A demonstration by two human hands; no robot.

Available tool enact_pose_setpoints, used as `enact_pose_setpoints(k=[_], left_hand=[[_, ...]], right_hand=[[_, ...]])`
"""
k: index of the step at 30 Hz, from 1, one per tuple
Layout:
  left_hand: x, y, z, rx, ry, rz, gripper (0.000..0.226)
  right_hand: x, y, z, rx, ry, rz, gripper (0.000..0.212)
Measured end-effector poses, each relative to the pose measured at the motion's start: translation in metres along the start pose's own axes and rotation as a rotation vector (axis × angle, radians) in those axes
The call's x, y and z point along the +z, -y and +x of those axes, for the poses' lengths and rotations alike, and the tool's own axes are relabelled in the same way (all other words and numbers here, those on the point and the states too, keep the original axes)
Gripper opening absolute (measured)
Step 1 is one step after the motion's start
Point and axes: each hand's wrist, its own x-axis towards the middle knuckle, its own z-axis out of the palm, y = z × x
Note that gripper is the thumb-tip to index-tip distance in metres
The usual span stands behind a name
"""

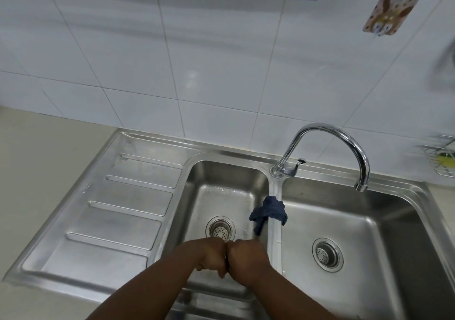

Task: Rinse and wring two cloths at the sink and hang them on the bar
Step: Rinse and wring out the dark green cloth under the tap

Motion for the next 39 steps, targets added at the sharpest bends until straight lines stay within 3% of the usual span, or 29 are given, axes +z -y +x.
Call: enact_pose_setpoints(k=[2, 4, 7, 11, 13, 16, 20, 26, 29, 34, 36, 39], left_hand=[[0.002, 0.002, 0.0, 0.01, -0.034, -0.018, 0.011], [0.011, 0.006, 0.004, 0.068, -0.235, 0.085, 0.024], [0.024, 0.014, 0.003, 0.247, -0.583, 0.144, 0.033], [0.031, 0.024, -0.009, 0.557, -0.865, 0.227, 0.06], [0.029, 0.027, -0.015, 0.644, -1.003, 0.315, 0.055], [0.013, 0.027, -0.021, 0.679, -1.111, 0.425, 0.041], [-0.009, 0.022, -0.028, 0.636, -1.08, 0.669, 0.013], [-0.017, 0.005, -0.033, 0.361, -0.862, 0.798, 0.022], [-0.011, 0.0, -0.02, 0.278, -0.668, 0.648, 0.012], [-0.005, -0.001, -0.009, 0.133, -0.461, 0.295, 0.017], [-0.003, 0.001, -0.005, 0.144, -0.393, 0.146, 0.008], [0.0, 0.0, -0.001, 0.13, -0.266, -0.055, 0.005]], right_hand=[[0.001, 0.001, -0.002, 0.008, -0.094, -0.084, 0.024], [0.001, -0.002, -0.002, 0.065, -0.063, 0.069, 0.015], [-0.012, -0.01, 0.002, 0.312, 0.227, 0.568, 0.014], [-0.038, -0.022, 0.002, 0.576, 0.53, 1.336, 0.014], [-0.045, -0.025, 0.0, 0.52, 0.69, 1.666, 0.011], [-0.05, -0.02, -0.004, 0.372, 0.882, 1.853, 0.019], [-0.054, -0.013, -0.001, 0.386, 0.784, 1.666, 0.019], [-0.055, -0.008, 0.014, 0.357, 0.443, 0.846, 0.019], [-0.045, -0.005, 0.015, 0.26, 0.26, 0.49, 0.011], [-0.03, -0.009, 0.011, 0.044, -0.064, 0.028, 0.006], [-0.029, -0.008, 0.008, 0.021, -0.096, -0.046, 0.026], [-0.02, -0.014, 0.007, 0.0, -0.155, -0.07, 0.03]])
